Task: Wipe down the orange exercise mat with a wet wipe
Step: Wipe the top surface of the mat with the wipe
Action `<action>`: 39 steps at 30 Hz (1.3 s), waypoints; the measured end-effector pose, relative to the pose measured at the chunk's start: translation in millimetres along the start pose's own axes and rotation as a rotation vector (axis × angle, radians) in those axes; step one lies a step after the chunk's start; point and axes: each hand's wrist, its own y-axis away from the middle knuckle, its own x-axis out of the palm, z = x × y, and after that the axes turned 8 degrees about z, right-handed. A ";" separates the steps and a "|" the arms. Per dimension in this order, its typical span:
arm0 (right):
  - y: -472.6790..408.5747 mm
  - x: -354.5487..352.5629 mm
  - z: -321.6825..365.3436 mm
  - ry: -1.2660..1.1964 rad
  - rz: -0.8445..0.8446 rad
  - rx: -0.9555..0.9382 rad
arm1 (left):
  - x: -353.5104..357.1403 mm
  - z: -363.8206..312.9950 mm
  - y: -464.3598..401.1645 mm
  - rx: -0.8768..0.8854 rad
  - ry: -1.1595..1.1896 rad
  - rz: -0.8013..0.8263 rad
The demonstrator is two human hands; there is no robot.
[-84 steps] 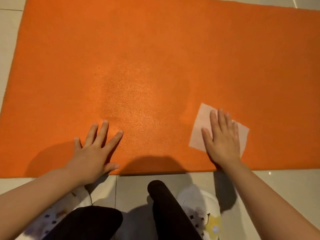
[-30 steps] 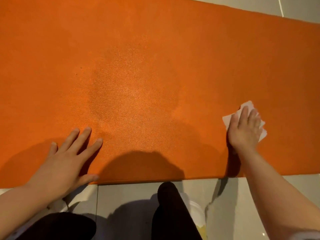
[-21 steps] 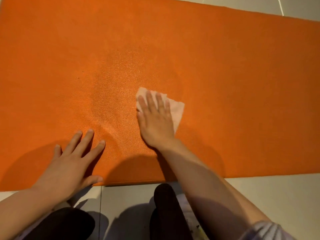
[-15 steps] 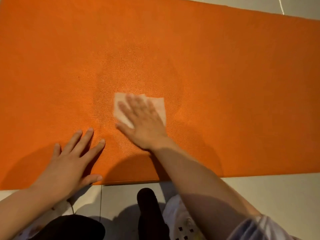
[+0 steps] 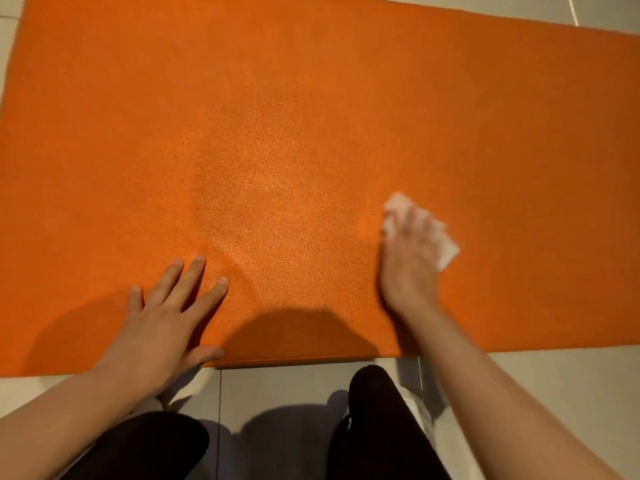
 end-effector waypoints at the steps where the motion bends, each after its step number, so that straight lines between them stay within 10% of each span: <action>1: 13.5 12.2 33.9 0.045 0.011 -0.165 | 0.3 0.5 0.0 0.003 0.005 0.003; 6: 68.0 47.0 126.0 0.090 0.145 -0.599 | 2.9 2.9 -0.9 0.019 -0.013 0.034; 18: 77.3 -6.2 -85.1 0.335 0.091 -0.156 | 6.8 7.7 1.2 0.041 -0.012 -0.045; 27: 85.5 -28.4 -17.8 -0.590 -0.108 0.011 | -17.8 -14.3 -2.5 -0.012 0.078 0.030; 32: 88.7 -44.1 42.1 -0.938 0.056 -0.115 | -63.2 -79.7 -19.7 0.216 0.657 -0.017; 39: 92.8 -50.5 74.6 -0.975 0.178 -0.255 | -116.4 -125.7 -31.7 -0.004 1.602 0.103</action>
